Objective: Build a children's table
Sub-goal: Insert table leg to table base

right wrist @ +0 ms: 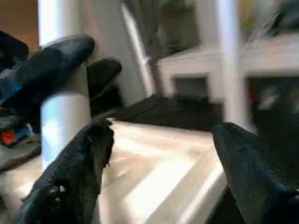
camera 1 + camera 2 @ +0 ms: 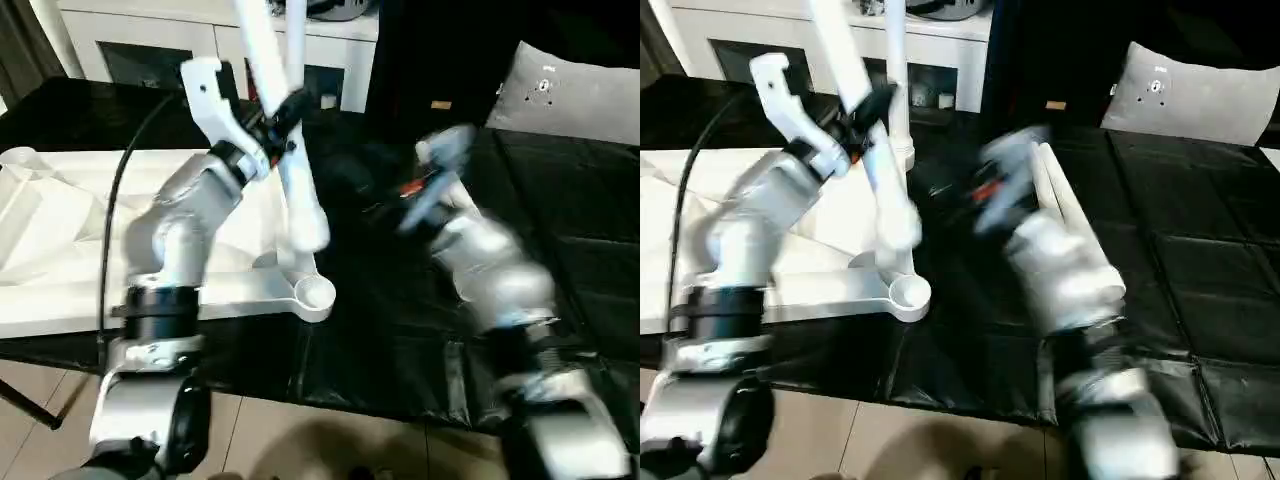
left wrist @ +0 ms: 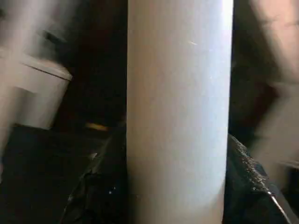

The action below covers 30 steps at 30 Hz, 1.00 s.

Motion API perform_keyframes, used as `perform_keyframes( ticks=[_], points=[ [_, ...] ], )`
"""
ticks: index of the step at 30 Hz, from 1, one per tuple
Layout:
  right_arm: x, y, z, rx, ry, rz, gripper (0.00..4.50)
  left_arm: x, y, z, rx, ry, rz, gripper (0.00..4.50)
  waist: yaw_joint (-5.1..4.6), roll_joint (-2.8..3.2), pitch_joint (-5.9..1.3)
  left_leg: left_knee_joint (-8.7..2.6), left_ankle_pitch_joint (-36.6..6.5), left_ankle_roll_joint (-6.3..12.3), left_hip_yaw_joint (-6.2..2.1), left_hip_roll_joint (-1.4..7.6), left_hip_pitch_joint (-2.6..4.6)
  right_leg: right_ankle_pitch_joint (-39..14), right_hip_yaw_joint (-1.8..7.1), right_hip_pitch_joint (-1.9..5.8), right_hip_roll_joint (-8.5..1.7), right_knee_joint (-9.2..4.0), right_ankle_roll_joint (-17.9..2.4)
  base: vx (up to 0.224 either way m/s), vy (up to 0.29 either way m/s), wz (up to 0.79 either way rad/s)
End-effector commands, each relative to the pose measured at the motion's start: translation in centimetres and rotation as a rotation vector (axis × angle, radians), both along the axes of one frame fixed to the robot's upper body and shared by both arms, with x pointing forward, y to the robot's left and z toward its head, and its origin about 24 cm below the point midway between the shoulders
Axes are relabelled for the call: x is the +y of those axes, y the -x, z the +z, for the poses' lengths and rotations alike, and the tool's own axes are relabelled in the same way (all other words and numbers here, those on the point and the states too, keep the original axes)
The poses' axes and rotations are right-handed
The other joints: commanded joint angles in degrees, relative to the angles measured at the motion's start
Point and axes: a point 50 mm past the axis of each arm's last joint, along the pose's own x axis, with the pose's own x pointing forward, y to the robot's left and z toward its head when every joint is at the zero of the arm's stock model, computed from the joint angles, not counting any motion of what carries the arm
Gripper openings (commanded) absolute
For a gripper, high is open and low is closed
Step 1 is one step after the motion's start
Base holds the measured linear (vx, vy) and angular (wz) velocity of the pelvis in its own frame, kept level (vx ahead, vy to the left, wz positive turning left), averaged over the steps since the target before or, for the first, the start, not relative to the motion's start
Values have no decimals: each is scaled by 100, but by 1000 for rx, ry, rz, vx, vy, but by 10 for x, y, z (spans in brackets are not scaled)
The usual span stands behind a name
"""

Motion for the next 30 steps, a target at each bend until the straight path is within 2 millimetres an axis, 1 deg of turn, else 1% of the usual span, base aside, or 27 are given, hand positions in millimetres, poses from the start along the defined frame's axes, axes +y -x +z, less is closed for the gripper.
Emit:
perform_keyframes(
  ticks=[1, 2, 3, 4, 7, 9, 11, 12, 15, 19, 21, 22, 23, 26, 28, 29, 30],
  points=[
    [1, 4, 2, 38, -47, 91, 375, -3, 6, 14, -50, 34, -92, 185, 39, -19, -448, -318, -262, 532, 228, -155, -101, -1308, 289, 562, -223, -286, -820, 0, 0, 0],
    [-1, 6, 4, 26, -66, 127, 375, -3, 8, 16, -54, 43, -130, 185, 43, -14, -448, -318, -249, 514, 226, -149, -99, -1338, 287, 552, -231, -287, -807, 0, 0, 0],
    [-3, 9, 7, 19, -88, 167, 375, -3, 10, 18, -61, 53, -169, 185, 36, -30, -447, -315, -259, 520, 233, -168, -115, -1446, 272, 570, -221, -300, -750, 0, 0, 0],
    [-3, 11, 9, 15, -98, 189, 375, -3, 10, 19, -66, 58, -189, 185, 36, -21, -442, -317, -273, 508, 232, -164, -107, -1563, 265, 557, -219, -326, -691, 0, 0, 0],
    [-3, 18, 11, 1, -71, 271, 375, -3, 13, 22, -78, 59, -253, 185, 43, -28, -437, -317, -271, 454, 233, -158, -96, -1672, 261, 545, -208, -334, -601, 0, 0, 0],
    [-3, 22, 14, 7, -49, 335, 375, -4, 17, 25, -88, 50, -312, 185, 51, -22, -430, -319, -284, 444, 230, -153, -92, -1726, 258, 546, -201, -335, -567, 0, 0, 0],
    [-4, 23, 14, 11, -48, 348, 375, -4, 17, 26, -90, 48, -326, 185, 52, -24, -432, -321, -298, 410, 230, -149, -90, -1782, 257, 537, -209, -343, -552, 0, 0, 0],
    [-3, 24, 16, 12, -43, 376, 375, -6, 21, 27, -102, 44, -369, 185, 63, -7, -432, -320, -309, 382, 228, -150, -91, -1818, 252, 541, -215, -342, -557, 0, 0, 0],
    [-2, 26, 17, 11, -12, 426, 375, -9, 26, 28, -129, 21, -426, 185, 95, -14, -438, -323, -291, 354, 224, -136, -88, -1782, 254, 539, -219, -336, -561, 0, 0, 0],
    [-1, 29, 17, 13, 14, 467, 375, -11, 30, 27, -150, 6, -460, 185, 150, -14, -440, -322, -270, 322, 229, -134, -85, -1744, 260, 541, -223, -330, -557, 0, 0, 0],
    [0, 30, 17, 14, 29, 485, 375, -12, 32, 27, -164, -5, -478, 185, 153, -18, -436, -325, -261, 310, 225, -132, -89, -1724, 260, 540, -219, -326, -555, 0, 0, 0],
    [1, 32, 16, 11, 67, 521, 375, -14, 35, 26, -198, -35, -512, 185, 161, -38, -439, -324, -253, 306, 222, -136, -94, -1748, 256, 550, -222, -323, -532, 0, 0, 0],
    [2, 32, 15, 11, 81, 533, 375, -15, 37, 25, -214, -49, -522, 185, 164, -32, -441, -324, -248, 312, 223, -133, -95, -1742, 261, 551, -224, -319, -524, 0, 0, 0],
    [4, 33, 14, 6, 120, 567, 375, -17, 38, 24, -239, -84, -529, 185, 152, -41, -431, -322, -284, 295, 229, -137, -96, -1809, 260, 540, -217, -331, -484, 0, 0, 0],
    [11, 36, 12, -4, 154, 614, 375, -21, 37, 22, -258, -108, -519, 185, 153, -58, -428, -319, -333, 300, 232, -140, -104, -1963, 253, 544, -222, -351, -409, 0, 0, 0],
    [11, 36, 12, -4, 154, 614, 375, -21, 37, 22, -258, -108, -519, 185, 154, -51, -427, -320, -330, 299, 232, -139, -101, -1982, 252, 541, -223, -357, -402, 0, 0, 0],
    [14, 36, 10, -3, 159, 618, 375, -23, 37, 21, -262, -111, -516, 185, 150, -56, -431, -316, -313, 285, 233, -137, -110, -1989, 255, 543, -228, -351, -391, 0, 0, 0]
  ],
)
